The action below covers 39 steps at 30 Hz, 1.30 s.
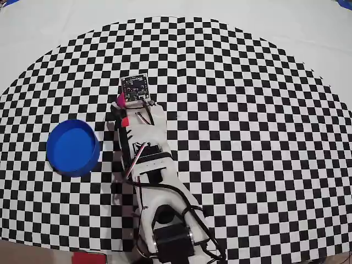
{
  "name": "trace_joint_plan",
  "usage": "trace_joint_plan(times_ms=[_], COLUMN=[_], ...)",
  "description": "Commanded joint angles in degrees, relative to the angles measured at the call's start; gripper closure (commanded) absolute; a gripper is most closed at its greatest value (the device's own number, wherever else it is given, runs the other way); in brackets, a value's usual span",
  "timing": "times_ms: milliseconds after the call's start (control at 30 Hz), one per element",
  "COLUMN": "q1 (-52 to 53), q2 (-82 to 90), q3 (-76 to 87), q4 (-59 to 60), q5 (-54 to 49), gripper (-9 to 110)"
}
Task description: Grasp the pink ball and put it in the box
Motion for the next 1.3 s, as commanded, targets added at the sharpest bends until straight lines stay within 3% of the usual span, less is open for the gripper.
trace_joint_plan(times_ms=[0,1267], q1=[0.1,0.0], q2=[-0.5,-15.3], q3=[-4.2,-14.2], q4=[0.4,0.8], q5=[-0.5,-0.5], gripper=[76,75])
